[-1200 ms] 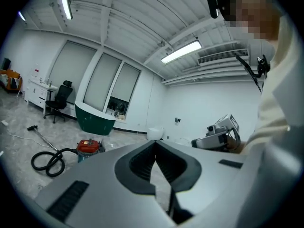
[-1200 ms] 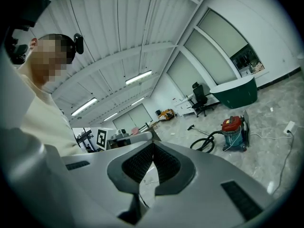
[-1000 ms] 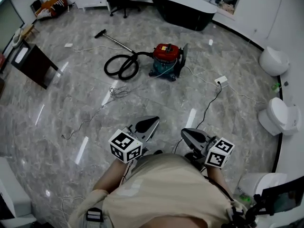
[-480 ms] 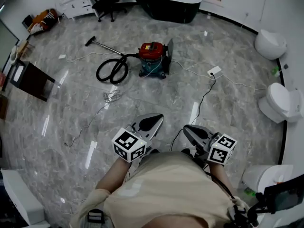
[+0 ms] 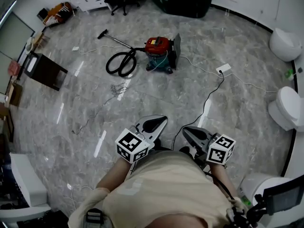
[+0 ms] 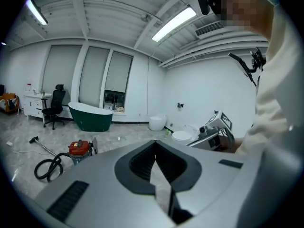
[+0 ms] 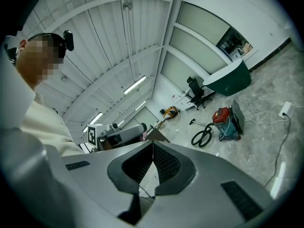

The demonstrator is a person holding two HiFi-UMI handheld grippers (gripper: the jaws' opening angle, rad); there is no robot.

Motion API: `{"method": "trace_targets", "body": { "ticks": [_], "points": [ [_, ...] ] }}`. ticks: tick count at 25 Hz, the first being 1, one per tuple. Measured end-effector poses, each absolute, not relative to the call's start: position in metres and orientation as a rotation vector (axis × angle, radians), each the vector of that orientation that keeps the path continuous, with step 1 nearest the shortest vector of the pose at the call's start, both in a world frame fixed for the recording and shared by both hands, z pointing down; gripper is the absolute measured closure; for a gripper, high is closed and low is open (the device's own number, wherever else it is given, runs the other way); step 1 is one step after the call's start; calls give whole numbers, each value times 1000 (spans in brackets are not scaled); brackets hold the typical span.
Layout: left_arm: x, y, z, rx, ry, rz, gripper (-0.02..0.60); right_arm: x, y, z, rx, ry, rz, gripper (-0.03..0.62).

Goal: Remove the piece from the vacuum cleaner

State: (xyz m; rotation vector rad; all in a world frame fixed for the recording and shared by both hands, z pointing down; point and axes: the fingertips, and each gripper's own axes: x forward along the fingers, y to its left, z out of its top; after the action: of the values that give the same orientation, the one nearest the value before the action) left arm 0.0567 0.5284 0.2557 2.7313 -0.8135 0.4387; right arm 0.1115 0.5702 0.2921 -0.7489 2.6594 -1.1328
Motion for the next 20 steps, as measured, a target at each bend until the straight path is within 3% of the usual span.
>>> {"method": "trace_targets", "body": {
  "ticks": [10, 20],
  "points": [
    [83, 504, 258, 2785, -776, 433, 578, 128, 567, 299, -891, 2892, -857, 591],
    [67, 436, 268, 2793, -658, 308, 577, 131, 508, 312, -1191, 2819, -993, 591]
  ]
}}
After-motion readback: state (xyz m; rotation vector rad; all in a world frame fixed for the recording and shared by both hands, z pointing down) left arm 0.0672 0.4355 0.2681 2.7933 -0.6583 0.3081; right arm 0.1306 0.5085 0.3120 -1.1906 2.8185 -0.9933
